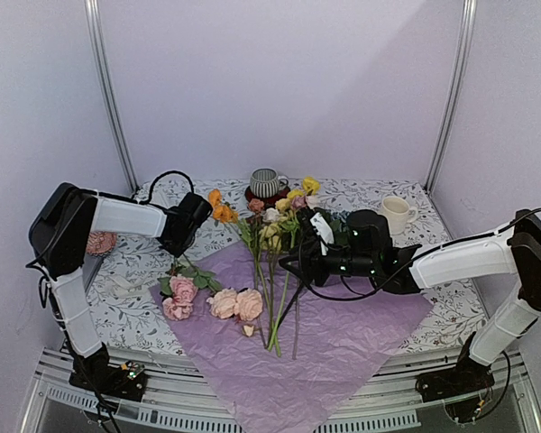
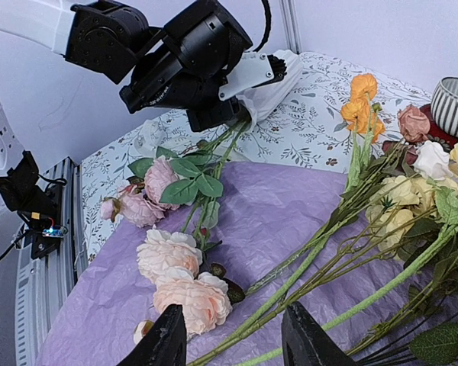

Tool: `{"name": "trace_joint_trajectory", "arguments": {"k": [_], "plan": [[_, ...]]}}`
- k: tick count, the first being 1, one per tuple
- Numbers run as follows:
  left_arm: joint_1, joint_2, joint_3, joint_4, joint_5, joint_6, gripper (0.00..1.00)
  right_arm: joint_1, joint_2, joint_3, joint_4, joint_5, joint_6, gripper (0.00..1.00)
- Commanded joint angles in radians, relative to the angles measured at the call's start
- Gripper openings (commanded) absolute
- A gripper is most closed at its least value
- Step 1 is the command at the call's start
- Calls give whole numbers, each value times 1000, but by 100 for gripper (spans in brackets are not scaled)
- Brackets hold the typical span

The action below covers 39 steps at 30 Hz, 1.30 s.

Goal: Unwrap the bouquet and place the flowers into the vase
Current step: Adjust the vase at the corner of the board.

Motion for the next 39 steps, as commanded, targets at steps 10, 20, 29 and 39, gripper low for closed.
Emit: {"name": "trace_joint_trajectory", "arguments": {"k": [10, 20, 29, 39], "plan": [[-47, -42, 174, -206, -112, -162, 11, 0, -15, -9, 20, 15, -11, 45], [-49, -93, 340, -410, 5, -265, 8, 0, -39, -19, 22, 34, -14, 45], [-26, -153, 489, -527, 165, -305, 8, 0, -188, -133, 103, 238, -5, 44], [39, -158, 669, -652, 383, -337, 6, -12, -429, -322, 238, 502, -8, 42]]}}
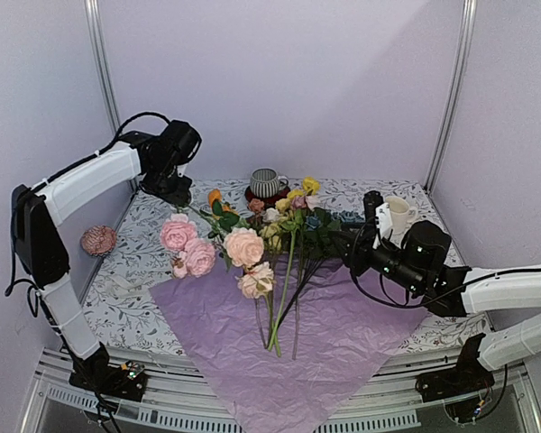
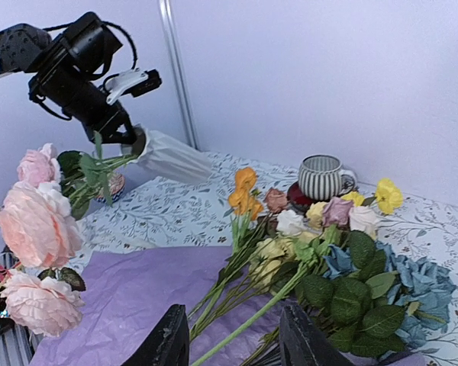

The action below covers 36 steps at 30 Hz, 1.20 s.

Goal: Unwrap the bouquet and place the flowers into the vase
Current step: Adjust the vase at the corner of the board.

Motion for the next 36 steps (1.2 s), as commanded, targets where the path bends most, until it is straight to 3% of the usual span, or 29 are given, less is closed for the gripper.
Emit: {"name": "trace_joint_trajectory", "arguments": {"k": [1, 5, 9, 17, 24, 36], "plan": [[44, -37, 142, -42, 112, -50, 5, -7, -43, -41, 75, 140, -9, 42], [86, -33, 226, -125, 262, -96, 3, -8, -29, -40, 82, 138, -11, 42], [122, -27, 284, -220, 307, -166, 1, -7, -2, -32, 83, 132, -11, 42], [254, -65, 221, -196, 697, -258, 3, -7, 37, -22, 88, 111, 3, 41], [268, -38, 202, -251, 671, -286, 5, -8, 47, -26, 95, 102, 12, 41], [384, 64, 167, -182, 922, -273, 15, -8, 66, -23, 102, 90, 10, 41]]}}
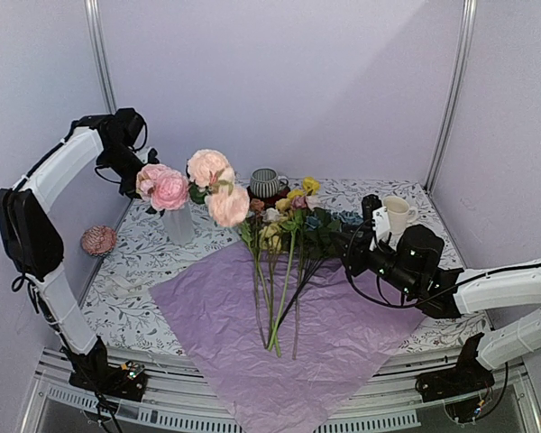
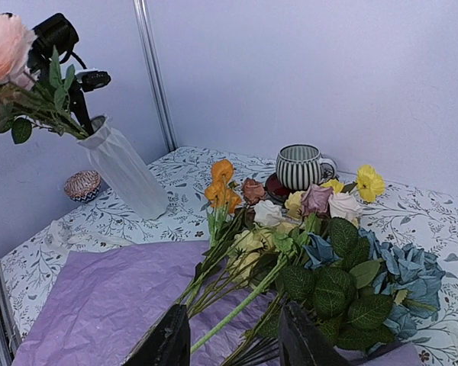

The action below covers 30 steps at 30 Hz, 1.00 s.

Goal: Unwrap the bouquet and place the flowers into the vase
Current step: Adjust the vase at the corner of the board.

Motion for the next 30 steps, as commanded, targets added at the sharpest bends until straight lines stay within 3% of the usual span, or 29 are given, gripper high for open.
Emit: {"name": "trace_joint_trajectory", "arguments": {"k": [1, 8, 13, 16, 19, 26, 30], "plan": [[70, 60, 3, 86, 155, -12, 15, -3, 17, 6, 30, -15, 5, 41], [136, 145, 74, 117, 259, -29, 23, -3, 17, 6, 30, -18, 1, 41], [139, 215, 115, 121, 277, -38, 33, -2, 21, 8, 30, -17, -4, 41], [140, 228, 133, 121, 267, -39, 45, -2, 21, 10, 29, -15, -5, 41], [142, 226, 151, 125, 260, -42, 57, -3, 23, 9, 29, -14, -6, 41], [146, 194, 224, 124, 270, -53, 70, -3, 29, 13, 28, -17, -9, 41], [152, 150, 247, 127, 262, -68, 72, -3, 31, 13, 28, -20, -7, 41]]}}
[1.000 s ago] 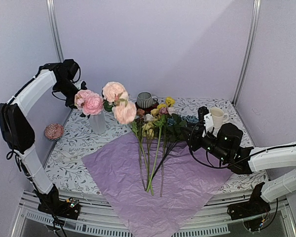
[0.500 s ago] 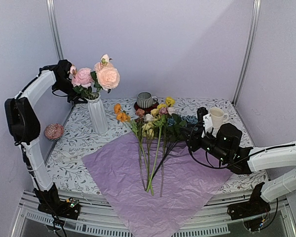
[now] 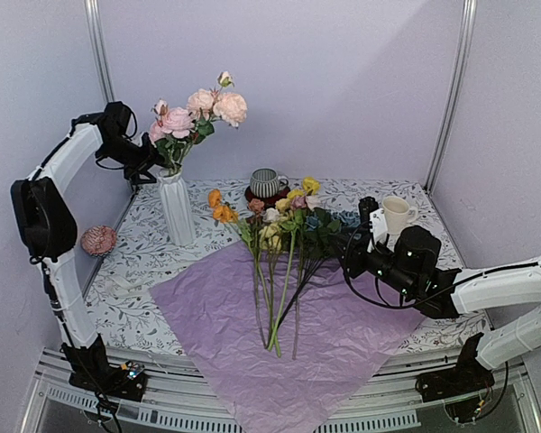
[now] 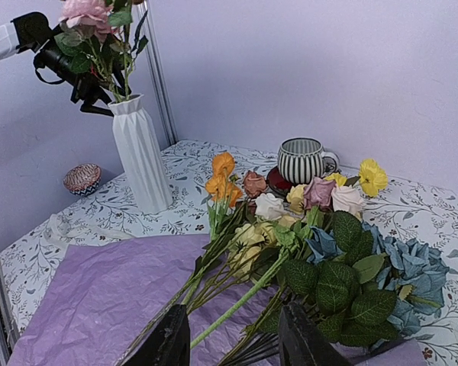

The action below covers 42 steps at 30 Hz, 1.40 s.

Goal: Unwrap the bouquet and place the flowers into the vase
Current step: Adjust the vase at the corner of the board, then pick up the fake flower from the flattened wrapping paper.

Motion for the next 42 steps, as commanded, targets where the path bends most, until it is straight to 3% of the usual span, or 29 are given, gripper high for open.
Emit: {"name": "trace_joint_trajectory", "arguments": {"k": [1, 8, 13, 22, 27, 31, 35, 37, 38, 42], "plan": [[10, -73, 38, -8, 1, -18, 72, -3, 13, 13, 25, -10, -7, 41], [21, -116, 9, -2, -53, -28, 72, -3, 17, 16, 23, -12, -8, 41], [23, -243, -117, 95, -151, -47, 70, -2, 15, 16, 22, -9, -11, 41], [28, -657, -588, 370, -346, -98, 65, -3, 18, 19, 17, -16, -20, 41], [-25, -1014, -1110, 721, -231, -145, 61, -3, 50, 61, -29, -72, -25, 42], [-90, -1160, -1390, 925, -140, -210, 59, -2, 95, 110, -73, -142, -11, 42], [-107, -1174, -1493, 970, -121, -220, 70, -3, 135, 186, -192, -190, 38, 42], [-107, -1180, -1505, 939, -139, -216, 94, -2, 164, 250, -293, -216, 96, 42], [-107, -1189, -1510, 922, -163, -230, 98, -2, 181, 289, -331, -242, 141, 42], [-96, -1265, -1577, 973, -198, -258, 98, 0, 251, 366, -433, -302, 288, 39]]}}
